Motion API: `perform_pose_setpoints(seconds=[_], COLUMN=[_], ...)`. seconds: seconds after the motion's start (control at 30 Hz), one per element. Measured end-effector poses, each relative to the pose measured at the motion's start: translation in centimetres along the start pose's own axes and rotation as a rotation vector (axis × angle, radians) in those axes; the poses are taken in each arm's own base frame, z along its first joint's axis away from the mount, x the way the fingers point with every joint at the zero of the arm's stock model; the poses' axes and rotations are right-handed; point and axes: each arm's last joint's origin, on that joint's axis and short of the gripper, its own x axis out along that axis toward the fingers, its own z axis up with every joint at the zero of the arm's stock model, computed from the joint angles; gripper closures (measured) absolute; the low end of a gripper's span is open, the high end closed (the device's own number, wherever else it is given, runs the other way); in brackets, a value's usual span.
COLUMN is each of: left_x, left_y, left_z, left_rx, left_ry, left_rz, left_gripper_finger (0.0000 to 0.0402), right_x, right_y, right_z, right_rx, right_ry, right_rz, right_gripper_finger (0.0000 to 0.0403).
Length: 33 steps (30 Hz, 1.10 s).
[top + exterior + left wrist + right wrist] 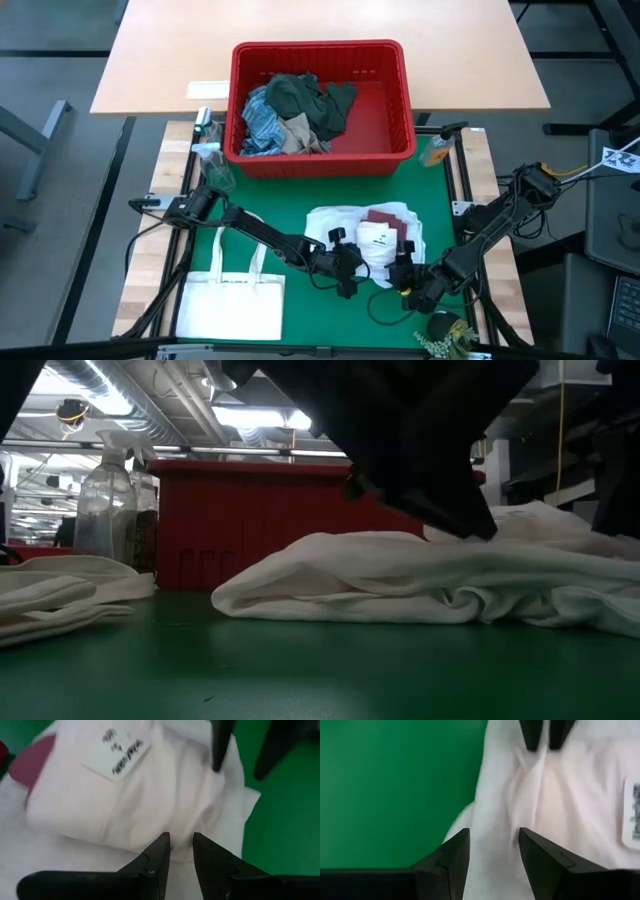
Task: Fold Laundry from Bin
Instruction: Fold the white underwear, then fold the blue checkered polo shirt
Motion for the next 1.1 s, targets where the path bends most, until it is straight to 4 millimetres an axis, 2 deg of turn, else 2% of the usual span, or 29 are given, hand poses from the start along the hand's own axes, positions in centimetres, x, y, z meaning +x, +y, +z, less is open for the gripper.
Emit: perform_pose_setpoints(seconds=[0.2, 0.37, 0.53, 0.67, 0.87, 1.0, 1.1], left_x=[-2.0, -5.9, -10.3, -14.4, -19.0, -20.9, -21.2], left_y=[0.5, 1.7, 4.0, 6.7, 10.3, 12.1, 12.9], left_z=[2.1, 5.3, 8.5, 10.9, 13.2, 14.0, 14.1], left_rx=[-0.028, -0.074, -0.079, -0.125, -0.14, -0.148, -0.139], left_ry=[-0.05, -0.136, -0.218, -0.308, -0.42, -0.467, -0.471], left_rz=[-0.021, -0.036, -0.02, 0.027, 0.152, 0.19, 0.214], left_gripper_finger=[0.0321, 0.0321, 0.0321, 0.0321, 0.0321, 0.0321, 0.0321], right_x=[-1.3, -2.6, -3.4, -3.6, -3.6, -3.6, -3.6], right_y=[0.7, 1.1, 1.3, 1.4, 1.4, 1.4, 1.4], right_z=[2.2, 4.0, 5.1, 5.3, 5.4, 5.4, 5.4], right_rx=[-0.022, -0.108, -0.144, -0.139, -0.137, -0.136, -0.136], right_ry=[-0.054, -0.086, -0.117, -0.125, -0.126, -0.126, -0.127], right_rz=[0.043, 0.058, 0.07, 0.075, 0.076, 0.075, 0.075], right_gripper_finger=[0.0233, 0.0233, 0.0233, 0.0233, 0.0233, 0.0233, 0.0233])
